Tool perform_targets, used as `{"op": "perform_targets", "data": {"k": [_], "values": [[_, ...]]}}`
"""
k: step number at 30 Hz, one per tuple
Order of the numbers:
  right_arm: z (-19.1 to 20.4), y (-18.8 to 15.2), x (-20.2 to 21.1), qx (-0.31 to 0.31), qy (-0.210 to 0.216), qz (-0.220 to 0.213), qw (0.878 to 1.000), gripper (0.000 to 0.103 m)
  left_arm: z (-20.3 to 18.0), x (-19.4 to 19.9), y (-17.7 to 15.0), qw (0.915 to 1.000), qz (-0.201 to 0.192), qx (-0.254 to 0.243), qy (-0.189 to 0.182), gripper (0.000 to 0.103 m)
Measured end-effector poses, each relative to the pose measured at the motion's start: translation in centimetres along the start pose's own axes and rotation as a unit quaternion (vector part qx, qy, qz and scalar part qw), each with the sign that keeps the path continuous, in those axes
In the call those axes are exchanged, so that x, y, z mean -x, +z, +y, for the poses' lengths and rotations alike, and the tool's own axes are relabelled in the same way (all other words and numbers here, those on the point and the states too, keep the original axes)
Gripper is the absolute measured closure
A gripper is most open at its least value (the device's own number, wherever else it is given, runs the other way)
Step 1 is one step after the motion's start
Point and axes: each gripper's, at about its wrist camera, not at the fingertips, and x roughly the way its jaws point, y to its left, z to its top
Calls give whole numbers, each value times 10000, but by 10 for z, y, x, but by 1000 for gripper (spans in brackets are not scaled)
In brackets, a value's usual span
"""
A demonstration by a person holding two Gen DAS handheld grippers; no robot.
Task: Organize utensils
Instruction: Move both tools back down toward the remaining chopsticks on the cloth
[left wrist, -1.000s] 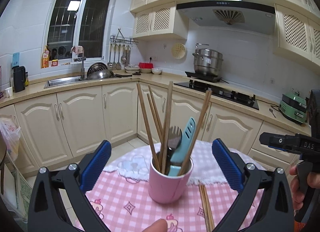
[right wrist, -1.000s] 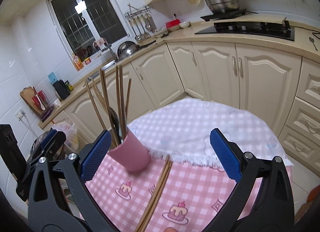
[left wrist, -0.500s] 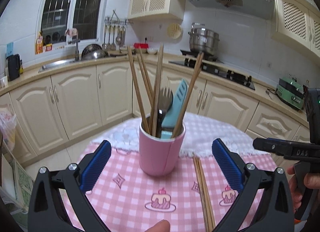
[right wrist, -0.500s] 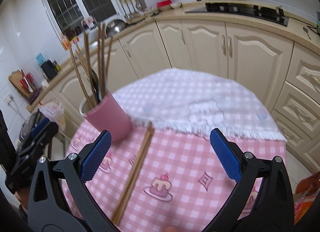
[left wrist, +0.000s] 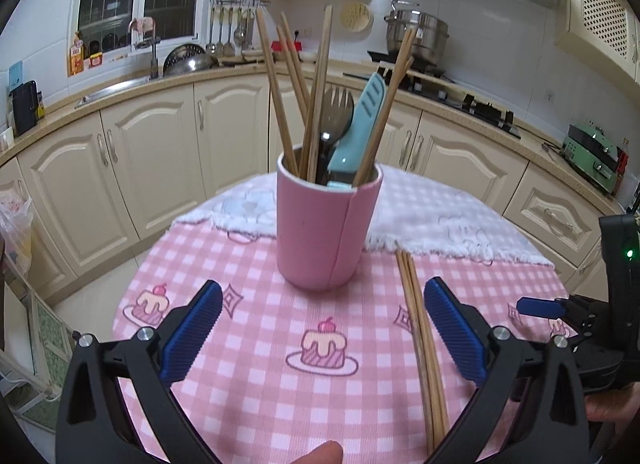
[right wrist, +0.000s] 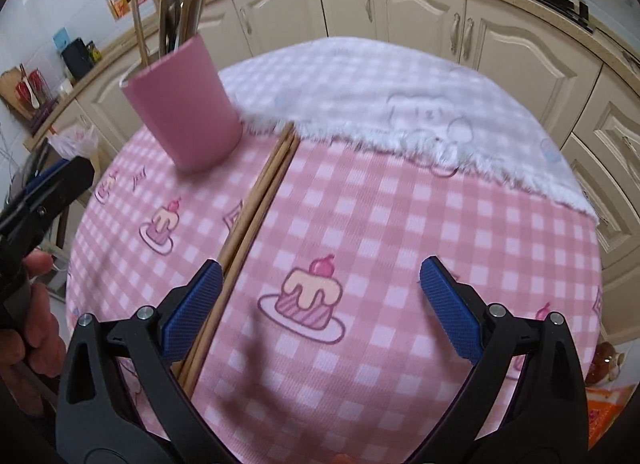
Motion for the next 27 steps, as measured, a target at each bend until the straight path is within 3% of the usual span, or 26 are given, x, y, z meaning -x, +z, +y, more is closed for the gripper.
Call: {"op": "perform_targets", "data": {"k": [11, 27], "values": [[21, -8, -24, 436, -354, 337, 9979, 6, 8, -13, -14, 9991, 406, 48, 79, 4], [29, -4, -33, 856, -664, 456, 9931, 6, 4, -37, -25, 9968, 801, -43, -23, 4]]}}
